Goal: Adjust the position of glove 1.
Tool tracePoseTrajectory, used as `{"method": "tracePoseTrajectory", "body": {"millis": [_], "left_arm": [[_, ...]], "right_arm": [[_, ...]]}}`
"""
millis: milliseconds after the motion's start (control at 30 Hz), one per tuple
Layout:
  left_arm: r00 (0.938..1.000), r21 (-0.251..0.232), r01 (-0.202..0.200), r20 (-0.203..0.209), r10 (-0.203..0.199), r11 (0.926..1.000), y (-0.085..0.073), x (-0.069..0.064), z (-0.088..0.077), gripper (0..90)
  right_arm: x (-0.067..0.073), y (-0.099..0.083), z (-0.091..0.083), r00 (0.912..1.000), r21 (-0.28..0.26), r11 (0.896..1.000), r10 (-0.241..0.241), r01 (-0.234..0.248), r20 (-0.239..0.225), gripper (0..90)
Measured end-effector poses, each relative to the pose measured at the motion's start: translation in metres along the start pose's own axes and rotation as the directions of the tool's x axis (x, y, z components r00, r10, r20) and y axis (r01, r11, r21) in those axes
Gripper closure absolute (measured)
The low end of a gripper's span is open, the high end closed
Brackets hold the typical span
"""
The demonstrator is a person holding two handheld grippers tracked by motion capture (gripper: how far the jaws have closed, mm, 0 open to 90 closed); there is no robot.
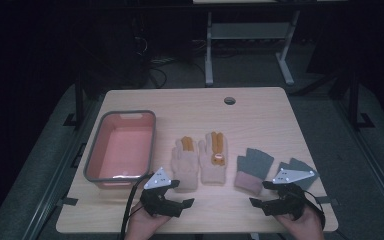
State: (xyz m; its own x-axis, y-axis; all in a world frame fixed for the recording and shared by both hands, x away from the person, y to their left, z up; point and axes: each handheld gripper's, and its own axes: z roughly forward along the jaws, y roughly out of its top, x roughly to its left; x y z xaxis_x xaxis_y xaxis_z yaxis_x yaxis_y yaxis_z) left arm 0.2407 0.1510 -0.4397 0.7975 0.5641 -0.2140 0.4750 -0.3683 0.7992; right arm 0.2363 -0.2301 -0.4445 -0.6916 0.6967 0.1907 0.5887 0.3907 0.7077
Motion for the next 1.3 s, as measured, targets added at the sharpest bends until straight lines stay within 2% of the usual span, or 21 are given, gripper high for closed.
{"method": "tracePoseTrajectory", "body": {"millis": [67, 100, 267, 433, 600, 933, 1067, 1200, 1233, 1300], "left_arm": [[1.0000, -0.004, -0.006, -0.003, 0.006, 1.0000, 0.001, 0.000, -0.001, 18.4], [1.0000, -0.004, -0.006, -0.003, 0.006, 1.0000, 0.001, 0.000, -0.001, 18.4], [1.0000, 0.001, -0.010, -0.002, 0.010, 1.0000, -0.001, 0.000, -0.001, 18.4], [0.9999, -0.006, -0.015, -0.002, 0.015, 0.9999, 0.000, -0.001, -0.003, 18.3], [0.9997, -0.012, -0.021, -0.010, 0.021, 0.9997, 0.000, -0.001, -0.006, 18.3], [0.9996, -0.017, -0.023, -0.018, 0.023, 0.9996, -0.001, -0.001, -0.007, 18.1], [0.9996, -0.027, -0.022, -0.021, 0.021, 0.9994, 0.000, -0.001, -0.007, 18.1], [0.9996, -0.038, -0.017, -0.024, 0.016, 0.9991, -0.001, -0.001, -0.007, 17.7], [0.9995, -0.038, -0.021, -0.024, 0.021, 0.9991, -0.001, 0.000, -0.008, 17.6], [0.9995, -0.039, -0.020, -0.025, 0.019, 0.9991, 0.000, 0.001, -0.008, 17.6]], "right_arm": [[0.002, 0.002, 0.000, 0.9998, -0.001, 1.000, 0.003, -0.003, -0.017, 19.0], [0.002, 0.002, 0.000, 0.9998, -0.003, 1.000, -0.010, 0.010, -0.018, 18.9], [0.004, 0.010, 0.003, 0.9999, 0.008, 1.000, -0.005, 0.006, -0.013, 19.1], [0.009, 0.018, 0.006, 0.9988, 0.008, 0.999, -0.043, 0.044, -0.022, 19.0], [0.012, 0.028, 0.008, 0.9982, 0.034, 0.998, -0.050, 0.051, -0.034, 19.1], [0.022, 0.066, 0.007, 0.9906, 0.067, 0.990, -0.117, 0.122, -0.070, 19.0], [0.024, 0.077, 0.008, 0.9889, 0.075, 0.989, -0.124, 0.130, -0.082, 19.0], [0.026, 0.091, 0.012, 0.9842, 0.087, 0.984, -0.150, 0.158, -0.094, 19.2], [0.026, 0.097, 0.015, 0.9814, 0.098, 0.980, -0.166, 0.175, -0.096, 19.4], [0.026, 0.102, 0.016, 0.9814, 0.103, 0.979, -0.166, 0.176, -0.096, 19.5]]}}
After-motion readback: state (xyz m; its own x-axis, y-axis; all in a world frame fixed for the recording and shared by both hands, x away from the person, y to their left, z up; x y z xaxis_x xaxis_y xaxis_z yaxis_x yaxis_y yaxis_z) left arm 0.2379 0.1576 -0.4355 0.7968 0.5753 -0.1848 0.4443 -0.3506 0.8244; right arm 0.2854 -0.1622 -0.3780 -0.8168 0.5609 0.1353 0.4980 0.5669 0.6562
